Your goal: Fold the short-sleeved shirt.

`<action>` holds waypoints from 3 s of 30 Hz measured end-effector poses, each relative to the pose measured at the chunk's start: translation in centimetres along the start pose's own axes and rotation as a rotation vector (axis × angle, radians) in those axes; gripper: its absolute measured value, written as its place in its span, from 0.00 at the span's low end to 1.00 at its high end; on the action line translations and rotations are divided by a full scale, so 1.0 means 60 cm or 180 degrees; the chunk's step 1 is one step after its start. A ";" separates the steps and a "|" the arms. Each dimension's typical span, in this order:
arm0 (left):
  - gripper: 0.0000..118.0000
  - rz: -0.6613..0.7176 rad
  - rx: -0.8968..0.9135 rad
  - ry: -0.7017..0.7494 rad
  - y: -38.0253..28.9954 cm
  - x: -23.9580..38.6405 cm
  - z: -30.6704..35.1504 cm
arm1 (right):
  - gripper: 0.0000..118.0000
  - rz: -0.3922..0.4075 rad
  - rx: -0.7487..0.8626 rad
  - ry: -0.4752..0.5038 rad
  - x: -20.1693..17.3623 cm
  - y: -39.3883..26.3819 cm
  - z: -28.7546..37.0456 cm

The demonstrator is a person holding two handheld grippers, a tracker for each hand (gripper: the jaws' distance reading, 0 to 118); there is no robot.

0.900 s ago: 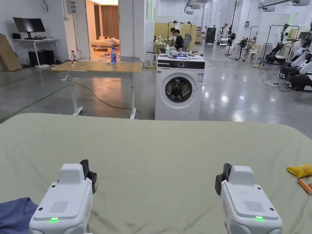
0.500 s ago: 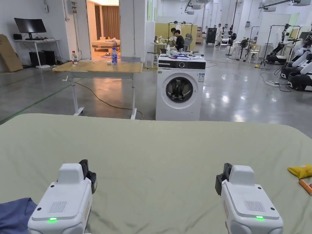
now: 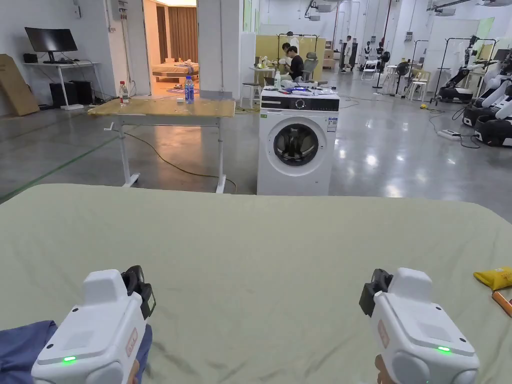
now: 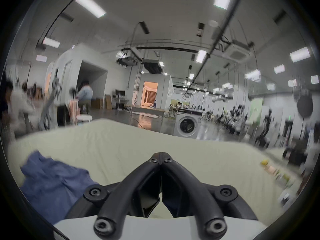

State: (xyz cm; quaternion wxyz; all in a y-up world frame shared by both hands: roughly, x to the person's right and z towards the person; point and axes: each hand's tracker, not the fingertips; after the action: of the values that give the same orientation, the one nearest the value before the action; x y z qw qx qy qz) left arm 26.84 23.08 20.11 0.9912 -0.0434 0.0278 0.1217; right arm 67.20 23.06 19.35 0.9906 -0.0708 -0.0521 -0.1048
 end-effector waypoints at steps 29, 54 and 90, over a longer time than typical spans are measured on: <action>0.00 -0.1954 -0.0228 0.0091 0.000 0.027 -0.021 | 0.00 0.1679 -0.0073 0.0115 -0.056 0.011 0.021; 0.00 -0.1124 -0.0784 0.0385 0.036 -0.052 0.052 | 0.00 0.0854 -0.0117 0.0188 -0.056 -0.023 0.022; 0.00 -0.0893 -0.2845 0.0724 -0.094 -0.267 0.048 | 0.00 0.0961 -0.0499 0.0267 -0.063 -0.093 0.012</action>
State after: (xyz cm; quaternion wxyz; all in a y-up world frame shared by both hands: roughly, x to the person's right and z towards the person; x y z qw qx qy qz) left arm 12.83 14.06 24.50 0.8730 -0.4815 0.0750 -0.0186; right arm 62.27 18.51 20.34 0.9878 -0.1505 0.0088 0.0386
